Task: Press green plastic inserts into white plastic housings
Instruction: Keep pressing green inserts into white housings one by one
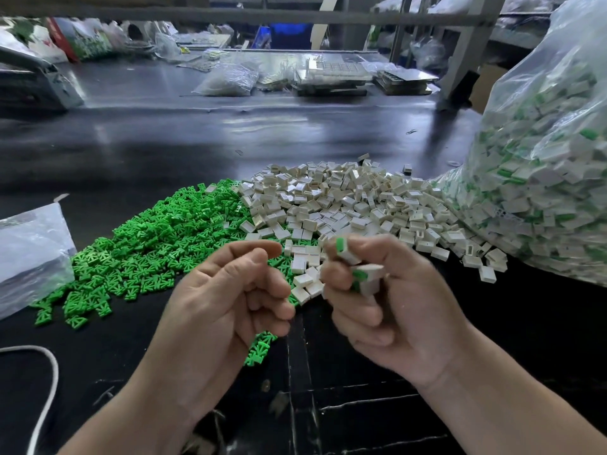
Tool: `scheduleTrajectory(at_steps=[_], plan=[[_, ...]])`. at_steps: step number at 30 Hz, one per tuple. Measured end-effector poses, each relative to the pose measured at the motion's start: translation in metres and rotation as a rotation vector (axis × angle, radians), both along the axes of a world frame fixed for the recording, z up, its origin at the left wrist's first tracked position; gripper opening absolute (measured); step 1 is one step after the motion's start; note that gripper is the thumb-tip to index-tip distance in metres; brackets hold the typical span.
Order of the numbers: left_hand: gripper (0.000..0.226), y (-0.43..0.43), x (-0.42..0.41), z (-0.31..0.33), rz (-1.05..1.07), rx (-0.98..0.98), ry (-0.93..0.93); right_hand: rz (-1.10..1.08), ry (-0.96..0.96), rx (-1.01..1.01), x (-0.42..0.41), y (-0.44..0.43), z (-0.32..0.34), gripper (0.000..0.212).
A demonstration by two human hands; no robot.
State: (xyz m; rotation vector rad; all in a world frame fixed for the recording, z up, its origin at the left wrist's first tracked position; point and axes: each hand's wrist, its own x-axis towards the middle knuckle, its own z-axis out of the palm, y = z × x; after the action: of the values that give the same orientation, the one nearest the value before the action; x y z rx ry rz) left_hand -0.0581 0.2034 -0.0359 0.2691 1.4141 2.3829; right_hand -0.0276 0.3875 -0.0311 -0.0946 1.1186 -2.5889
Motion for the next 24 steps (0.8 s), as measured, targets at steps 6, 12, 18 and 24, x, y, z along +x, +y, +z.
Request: scheduleTrajectory(at_steps=[6,12,18,24], plan=[[0.011,-0.005,-0.002,-0.004,0.164,-0.303,0.138,-0.24,0.051,-0.108,-0.008,0.011,0.002,0.013],[0.011,0.0,0.008,-0.014,0.263,-0.944,0.644,-0.352,-0.024,-0.009,-0.011,0.021,0.0,0.011],[0.033,0.0,0.005,-0.016,0.273,-1.352,0.868,-0.252,0.185,1.631,-0.004,0.022,-0.002,0.014],[0.048,0.0,0.003,-0.016,0.198,-1.688,0.893,-0.073,0.215,2.047,-0.002,0.001,-0.006,0.027]])
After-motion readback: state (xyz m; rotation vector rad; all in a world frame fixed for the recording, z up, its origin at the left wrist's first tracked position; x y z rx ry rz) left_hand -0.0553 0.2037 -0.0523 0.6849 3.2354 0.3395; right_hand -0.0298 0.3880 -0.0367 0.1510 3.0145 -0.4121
